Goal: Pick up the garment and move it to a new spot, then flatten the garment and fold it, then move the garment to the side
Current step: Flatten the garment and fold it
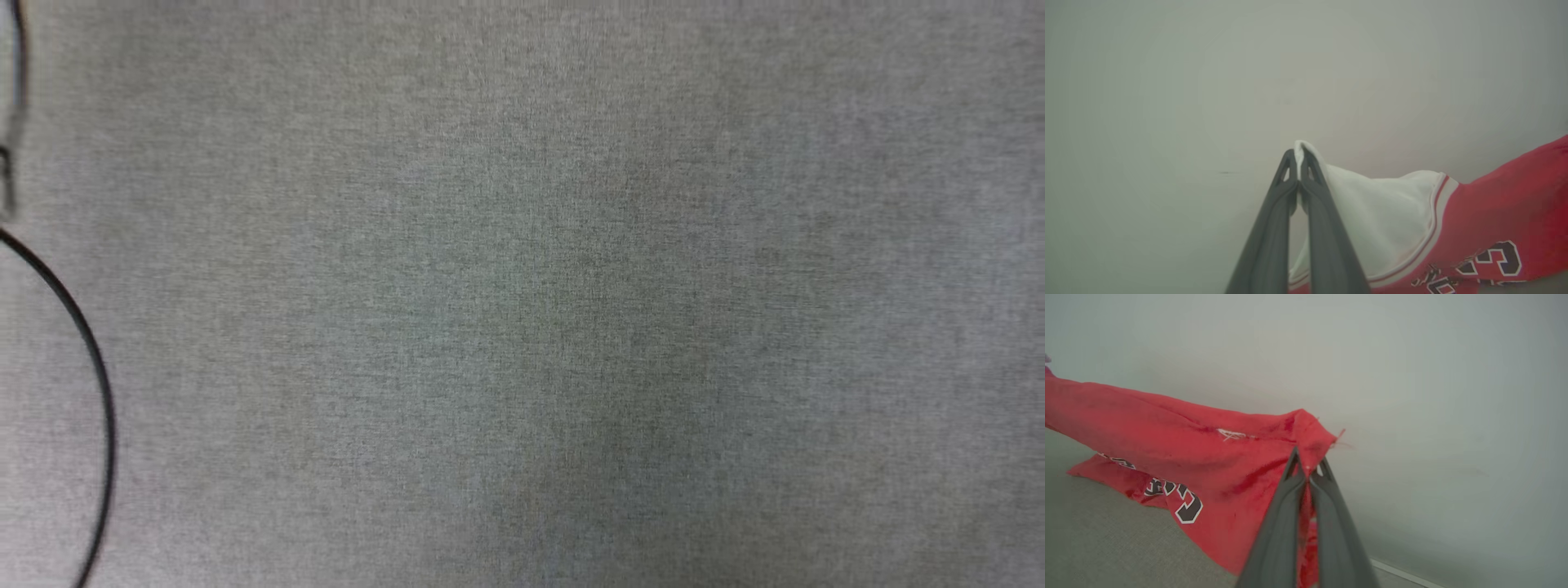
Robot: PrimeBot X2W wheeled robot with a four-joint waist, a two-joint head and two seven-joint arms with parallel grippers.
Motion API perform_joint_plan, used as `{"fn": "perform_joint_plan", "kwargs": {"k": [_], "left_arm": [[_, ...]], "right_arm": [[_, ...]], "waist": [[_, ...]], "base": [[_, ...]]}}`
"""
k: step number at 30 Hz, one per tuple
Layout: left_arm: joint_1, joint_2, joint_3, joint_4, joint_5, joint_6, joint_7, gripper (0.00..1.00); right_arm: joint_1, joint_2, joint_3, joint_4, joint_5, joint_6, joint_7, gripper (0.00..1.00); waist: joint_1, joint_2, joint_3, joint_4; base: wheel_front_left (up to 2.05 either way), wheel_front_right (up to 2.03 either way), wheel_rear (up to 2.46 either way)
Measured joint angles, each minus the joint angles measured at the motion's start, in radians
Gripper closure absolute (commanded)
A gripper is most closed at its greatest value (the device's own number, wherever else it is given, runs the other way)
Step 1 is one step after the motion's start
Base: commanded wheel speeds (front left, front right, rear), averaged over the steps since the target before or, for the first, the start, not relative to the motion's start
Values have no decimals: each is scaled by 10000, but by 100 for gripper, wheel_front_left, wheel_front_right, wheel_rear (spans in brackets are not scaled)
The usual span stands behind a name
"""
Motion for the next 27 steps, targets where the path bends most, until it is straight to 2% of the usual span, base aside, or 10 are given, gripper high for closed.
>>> {"fn": "perform_joint_plan", "kwargs": {"k": [7, 15, 23, 27], "left_arm": [[3289, -25, 570, -1768, -155, 591, -4, 100], [7117, -270, 899, -3384, -316, 1254, -17, 100], [10334, -663, 1076, -4125, -771, 1685, -17, 100], [11460, -782, 972, -4100, -999, 1762, -4, 100]], "right_arm": [[2756, -487, 71, -1450, 504, 0, 84, 100], [6137, -514, -441, -2612, 516, 0, 314, 100], [8555, -347, -635, -3070, 259, 2, 656, 100], [9565, -314, -619, -3095, 198, 2, 744, 100]], "waist": [[0, 0, -774, 5], [-2, 0, -1847, 14], [-3, 0, -2962, -20], [-3, 0, -3554, -14]], "base": [[0, 0, 0], [0, 0, 0], [0, 0, 0], [0, 0, 0]]}}
